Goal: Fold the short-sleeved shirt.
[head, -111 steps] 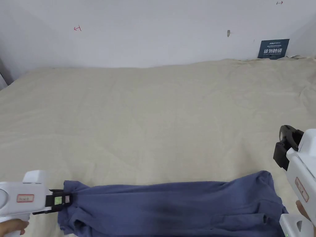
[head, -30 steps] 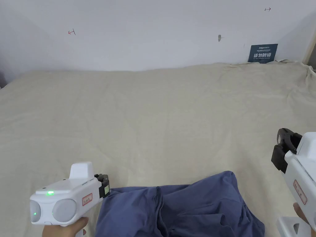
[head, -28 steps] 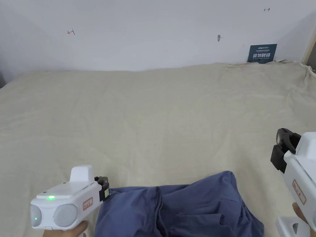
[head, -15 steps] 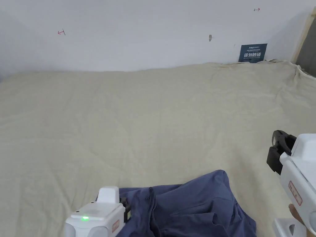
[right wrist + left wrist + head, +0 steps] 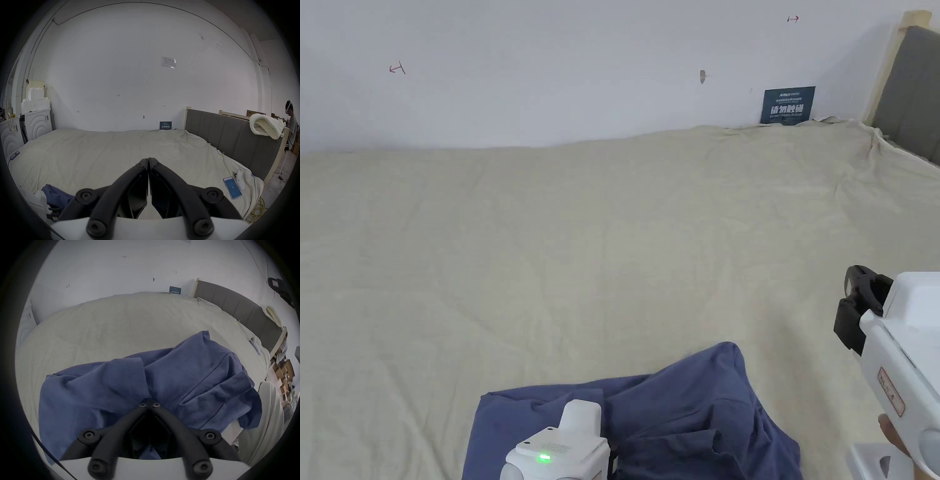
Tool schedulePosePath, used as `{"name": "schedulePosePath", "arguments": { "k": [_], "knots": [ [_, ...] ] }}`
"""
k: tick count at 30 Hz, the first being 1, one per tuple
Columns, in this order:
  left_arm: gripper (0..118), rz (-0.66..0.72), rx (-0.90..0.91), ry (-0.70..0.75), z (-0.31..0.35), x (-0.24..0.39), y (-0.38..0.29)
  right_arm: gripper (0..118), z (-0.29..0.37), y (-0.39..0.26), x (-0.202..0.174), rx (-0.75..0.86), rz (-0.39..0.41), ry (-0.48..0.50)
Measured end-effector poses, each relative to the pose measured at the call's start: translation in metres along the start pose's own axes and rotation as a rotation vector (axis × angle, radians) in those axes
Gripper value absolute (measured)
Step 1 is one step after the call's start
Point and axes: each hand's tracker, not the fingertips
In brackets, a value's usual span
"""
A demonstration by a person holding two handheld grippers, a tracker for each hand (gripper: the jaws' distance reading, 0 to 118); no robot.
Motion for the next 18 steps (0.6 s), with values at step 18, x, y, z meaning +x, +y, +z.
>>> {"name": "schedulePosePath", "arguments": {
  "k": [18],
  "knots": [
    [0, 0.124, 0.184, -0.092, 0.097, -0.075, 0.064, 1, 0.001, 0.007, -0.009, 0.017, 0.003, 0.019]
  ]
}}
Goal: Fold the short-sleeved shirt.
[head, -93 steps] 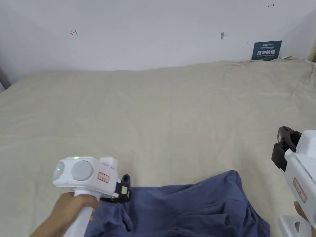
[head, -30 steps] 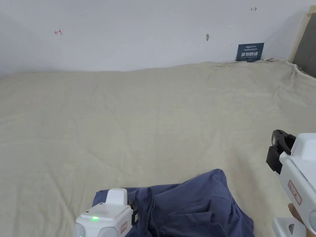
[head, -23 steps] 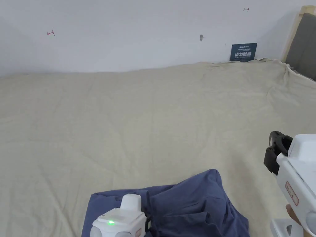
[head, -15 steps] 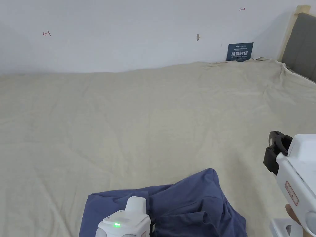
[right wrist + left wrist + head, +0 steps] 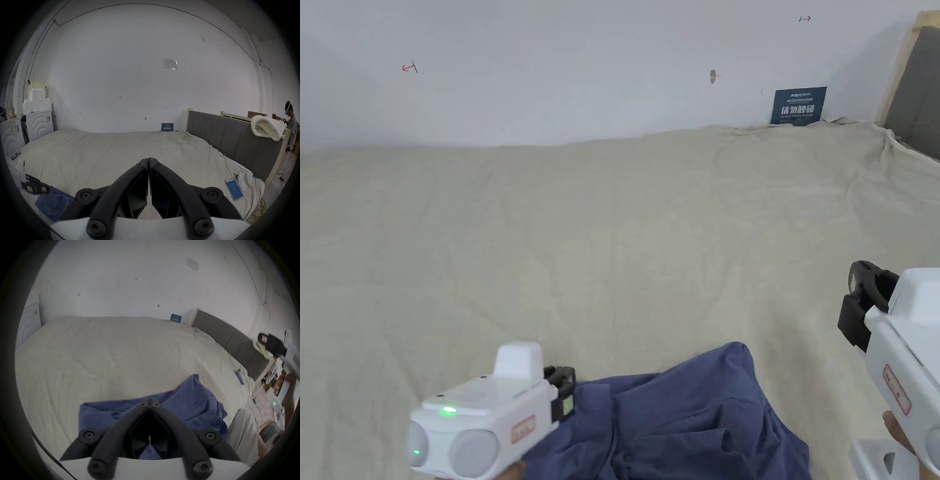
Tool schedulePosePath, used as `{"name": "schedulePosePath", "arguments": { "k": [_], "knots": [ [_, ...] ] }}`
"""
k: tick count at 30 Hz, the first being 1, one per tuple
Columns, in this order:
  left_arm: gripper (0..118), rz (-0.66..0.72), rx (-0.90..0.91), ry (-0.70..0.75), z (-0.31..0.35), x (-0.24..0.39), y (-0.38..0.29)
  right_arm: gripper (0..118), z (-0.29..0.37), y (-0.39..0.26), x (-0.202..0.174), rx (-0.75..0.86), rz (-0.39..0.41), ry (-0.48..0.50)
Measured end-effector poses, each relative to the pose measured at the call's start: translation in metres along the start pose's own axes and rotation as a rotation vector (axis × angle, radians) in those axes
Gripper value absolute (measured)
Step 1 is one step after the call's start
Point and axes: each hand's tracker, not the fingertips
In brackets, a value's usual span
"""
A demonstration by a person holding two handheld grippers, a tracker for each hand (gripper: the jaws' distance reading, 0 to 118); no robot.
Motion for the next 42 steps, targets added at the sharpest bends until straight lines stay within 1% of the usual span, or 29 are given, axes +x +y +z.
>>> {"name": "schedulePosePath", "arguments": {
  "k": [4, 6, 9, 17, 18, 19, 20, 21, 22, 23, 24, 25, 26, 29, 37, 42],
  "knots": [
    [0, 0.14, 0.004, -0.072, 0.017, -0.045, 0.016, 1, -0.001, 0.002, -0.003, 0.003, 0.001, 0.007],
    [0, 0.147, 0.007, -0.071, 0.024, -0.064, 0.02, 1, -0.002, 0.002, -0.005, 0.003, 0.005, 0.009],
    [0, 0.189, -0.031, -0.119, 0.032, -0.092, 0.026, 1, -0.004, 0.001, -0.007, -0.001, 0.011, 0.014],
    [0, 0.274, -0.124, -0.148, 0.035, -0.143, 0.021, 1, -0.008, 0.0, -0.013, -0.011, 0.016, 0.023],
    [3, 0.298, -0.157, -0.175, 0.031, -0.15, 0.017, 1, -0.009, 0.0, -0.014, -0.012, 0.017, 0.024],
    [9, 0.331, -0.177, -0.196, 0.028, -0.157, 0.014, 1, -0.009, -0.001, -0.014, -0.013, 0.019, 0.026],
    [18, 0.36, -0.211, -0.195, 0.024, -0.162, 0.011, 1, -0.008, -0.001, -0.016, -0.014, 0.021, 0.026],
    [37, 0.372, -0.235, -0.183, 0.02, -0.166, 0.008, 1, -0.008, -0.001, -0.017, -0.016, 0.022, 0.027],
    [55, 0.353, -0.24, -0.176, 0.015, -0.169, 0.004, 1, -0.008, -0.001, -0.018, -0.019, 0.023, 0.029],
    [70, 0.345, -0.253, -0.172, 0.011, -0.171, 0.001, 1, -0.008, -0.002, -0.018, -0.021, 0.021, 0.031],
    [81, 0.338, -0.274, -0.168, 0.006, -0.172, -0.003, 1, -0.008, -0.001, -0.019, -0.024, 0.021, 0.033],
    [85, 0.325, -0.313, -0.167, 0.001, -0.173, -0.006, 1, -0.007, -0.001, -0.02, -0.028, 0.024, 0.032],
    [86, 0.33, -0.309, -0.164, 0.0, -0.167, -0.009, 1, -0.007, -0.002, -0.02, -0.029, 0.027, 0.031],
    [86, 0.315, -0.327, -0.165, -0.01, -0.165, -0.016, 1, -0.009, -0.004, -0.019, -0.037, 0.029, 0.031],
    [89, 0.334, -0.434, -0.141, -0.044, -0.173, -0.038, 1, -0.006, -0.005, -0.021, -0.05, 0.025, 0.027],
    [89, 0.302, -0.423, -0.175, -0.047, -0.165, -0.036, 1, -0.009, -0.009, -0.019, -0.059, 0.028, 0.027]
  ]
}}
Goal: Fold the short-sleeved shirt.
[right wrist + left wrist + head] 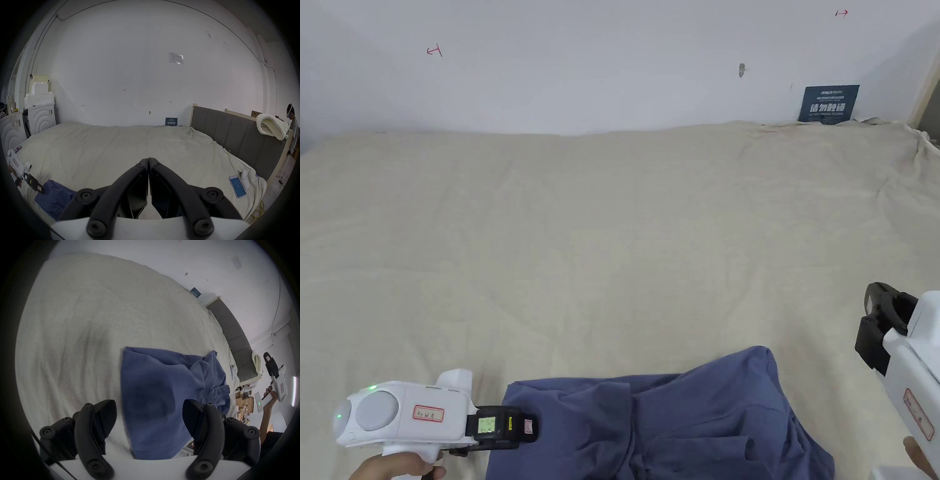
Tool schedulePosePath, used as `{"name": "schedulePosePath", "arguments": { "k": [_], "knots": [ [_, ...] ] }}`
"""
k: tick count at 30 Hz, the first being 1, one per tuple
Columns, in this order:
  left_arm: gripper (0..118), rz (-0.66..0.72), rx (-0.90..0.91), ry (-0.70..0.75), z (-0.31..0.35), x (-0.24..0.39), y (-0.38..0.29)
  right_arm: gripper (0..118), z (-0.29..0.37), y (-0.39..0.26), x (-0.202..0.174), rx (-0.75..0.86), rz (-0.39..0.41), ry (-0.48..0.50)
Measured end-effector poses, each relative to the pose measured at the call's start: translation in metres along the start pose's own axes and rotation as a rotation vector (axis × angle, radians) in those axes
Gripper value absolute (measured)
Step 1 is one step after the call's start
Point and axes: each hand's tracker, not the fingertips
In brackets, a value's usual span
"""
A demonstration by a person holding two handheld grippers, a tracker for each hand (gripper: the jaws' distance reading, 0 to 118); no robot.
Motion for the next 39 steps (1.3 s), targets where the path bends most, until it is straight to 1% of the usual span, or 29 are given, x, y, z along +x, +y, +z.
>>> {"name": "schedulePosePath", "arguments": {
  "k": [3, 4, 5, 6, 10, 11, 13, 15, 16, 21, 27, 31, 36, 39],
  "knots": [
    [88, -0.014, -0.021, 0.002, -0.007, 0.006, 0.002, 1, -0.001, -0.001, 0.001, -0.002, -0.004, 0.0],
    [83, -0.03, -0.03, 0.003, -0.008, 0.01, 0.003, 1, -0.001, -0.001, 0.001, -0.001, -0.002, 0.0],
    [75, -0.038, -0.031, 0.002, -0.009, 0.012, 0.003, 1, -0.001, -0.001, 0.001, -0.002, -0.001, 0.001],
    [60, -0.044, -0.034, 0.007, -0.01, 0.014, 0.003, 1, -0.002, -0.002, 0.002, -0.001, 0.0, 0.002],
    [20, -0.06, -0.038, 0.075, -0.011, 0.016, 0.003, 1, -0.002, -0.003, 0.004, 0.0, -0.005, 0.001],
    [11, -0.062, -0.033, 0.062, -0.009, 0.016, 0.003, 1, -0.002, -0.003, 0.004, 0.0, -0.008, 0.0],
    [8, -0.03, -0.017, 0.04, -0.007, 0.016, 0.001, 1, -0.002, -0.003, 0.005, 0.001, -0.011, -0.001],
    [6, -0.046, -0.008, 0.052, -0.005, 0.023, -0.001, 1, -0.002, -0.004, 0.006, -0.001, -0.009, 0.0],
    [6, -0.065, 0.002, 0.081, -0.003, 0.029, -0.002, 1, -0.002, -0.004, 0.007, -0.001, -0.008, 0.0],
    [4, -0.086, 0.042, 0.095, 0.02, 0.046, -0.002, 1, -0.003, -0.001, 0.01, 0.008, -0.009, -0.001],
    [4, -0.079, 0.066, 0.107, 0.054, 0.042, 0.008, 1, -0.003, 0.003, 0.009, 0.021, -0.012, 0.003],
    [4, -0.086, 0.074, 0.18, 0.08, 0.029, 0.015, 1, -0.003, 0.003, 0.008, 0.022, -0.01, 0.009],
    [4, -0.045, 0.071, 0.249, 0.111, 0.009, 0.019, 1, -0.004, 0.001, 0.007, 0.019, -0.011, 0.012],
    [4, -0.019, 0.068, 0.296, 0.117, 0.006, 0.022, 1, -0.004, 0.0, 0.007, 0.018, -0.017, 0.015]
  ]
}}
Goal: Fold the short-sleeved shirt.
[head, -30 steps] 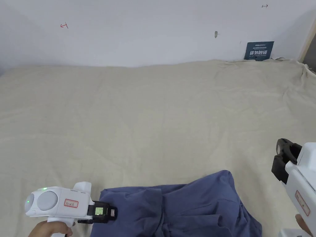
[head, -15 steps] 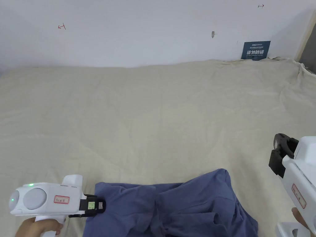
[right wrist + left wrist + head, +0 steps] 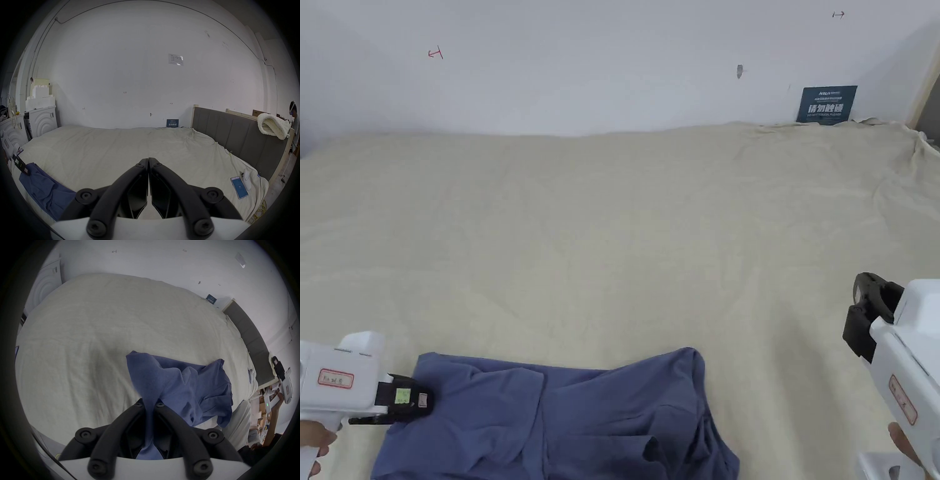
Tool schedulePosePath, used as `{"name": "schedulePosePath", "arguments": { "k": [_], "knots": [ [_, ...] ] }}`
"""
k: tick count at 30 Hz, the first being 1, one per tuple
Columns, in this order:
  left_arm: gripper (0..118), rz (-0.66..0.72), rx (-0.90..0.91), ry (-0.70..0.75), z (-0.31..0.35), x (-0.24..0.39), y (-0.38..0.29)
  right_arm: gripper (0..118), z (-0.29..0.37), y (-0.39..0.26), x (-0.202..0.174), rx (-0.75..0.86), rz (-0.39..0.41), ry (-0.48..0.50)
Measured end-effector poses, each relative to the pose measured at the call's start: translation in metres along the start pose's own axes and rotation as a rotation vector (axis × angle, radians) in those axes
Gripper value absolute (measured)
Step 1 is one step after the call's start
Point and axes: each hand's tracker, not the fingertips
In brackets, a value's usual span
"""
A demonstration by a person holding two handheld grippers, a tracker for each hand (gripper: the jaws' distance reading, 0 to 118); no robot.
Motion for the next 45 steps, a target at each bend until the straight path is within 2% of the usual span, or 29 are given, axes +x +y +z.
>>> {"name": "schedulePosePath", "arguments": {
  "k": [5, 9, 19, 25, 31, 41, 42, 44, 45],
  "knots": [
    [4, 0.005, -0.03, 0.02, -0.001, 0.044, 0.001, 1, 0.001, -0.002, 0.004, -0.001, -0.005, -0.003],
    [4, -0.043, -0.053, -0.002, -0.005, 0.091, 0.009, 1, 0.006, 0.001, 0.008, 0.001, -0.004, -0.01],
    [4, -0.257, -0.118, -0.149, -0.041, 0.214, 0.022, 1, 0.015, -0.003, 0.021, 0.0, -0.008, -0.028],
    [4, -0.361, -0.178, -0.162, -0.092, 0.269, 0.021, 1, 0.017, -0.003, 0.029, 0.001, -0.013, -0.046],
    [4, -0.366, -0.231, -0.221, -0.123, 0.306, 0.012, 1, 0.018, -0.005, 0.037, 0.0, -0.014, -0.062],
    [5, -0.36, -0.273, -0.204, -0.158, 0.336, -0.004, 1, 0.021, -0.009, 0.042, -0.015, -0.014, -0.078],
    [8, -0.365, -0.275, -0.196, -0.159, 0.338, -0.006, 1, 0.021, -0.009, 0.042, -0.017, -0.014, -0.079],
    [28, -0.368, -0.253, -0.215, -0.158, 0.339, -0.008, 1, 0.021, -0.01, 0.042, -0.017, -0.016, -0.077],
    [56, -0.355, -0.25, -0.252, -0.154, 0.341, -0.008, 1, 0.021, -0.01, 0.042, -0.018, -0.014, -0.077]
  ]
}}
